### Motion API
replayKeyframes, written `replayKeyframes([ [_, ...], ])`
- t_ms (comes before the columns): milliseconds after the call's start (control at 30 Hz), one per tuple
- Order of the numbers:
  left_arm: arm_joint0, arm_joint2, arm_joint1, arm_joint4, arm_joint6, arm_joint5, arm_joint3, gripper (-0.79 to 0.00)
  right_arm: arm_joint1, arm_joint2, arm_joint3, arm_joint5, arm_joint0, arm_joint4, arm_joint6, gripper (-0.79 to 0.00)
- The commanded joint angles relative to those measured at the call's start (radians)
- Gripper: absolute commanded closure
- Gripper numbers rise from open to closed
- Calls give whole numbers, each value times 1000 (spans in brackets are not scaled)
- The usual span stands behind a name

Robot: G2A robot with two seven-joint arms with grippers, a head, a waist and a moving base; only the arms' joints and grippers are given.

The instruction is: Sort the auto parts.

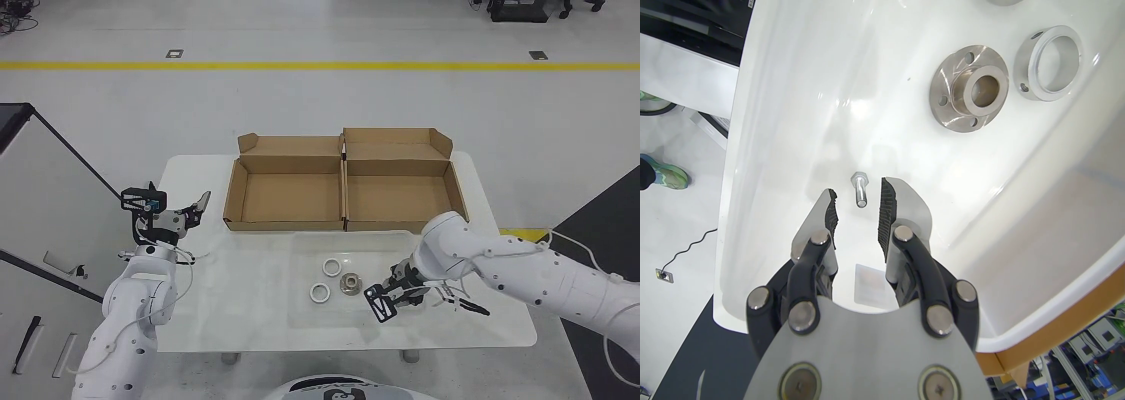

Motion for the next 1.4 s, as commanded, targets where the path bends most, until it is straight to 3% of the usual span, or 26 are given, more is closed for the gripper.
replayKeyframes([
  [0, 0, 0, 0, 0, 0, 0, 0, -785, -2, 0, 3, -1, -1, -2, -1, -277],
  [367, 0, 0, 0, 0, 0, 0, 0, -785, -14, 0, 16, -1, -13, -15, -1, -212],
  [467, 0, 0, 0, 0, 0, 0, 0, -785, -16, 0, 19, 1, -16, -21, 1, -148],
  [567, 0, 0, 0, 0, 0, 0, 0, -785, -18, 0, 19, 3, -18, -24, 3, 0],
  [1033, 0, 0, 0, 0, 0, 0, 0, -785, -17, 0, -12, 5, 9, -41, 5, 0],
  [1367, 0, 0, 0, 0, 0, 0, 0, -785, 26, 26, -110, 9, 100, 69, 9, 0],
])
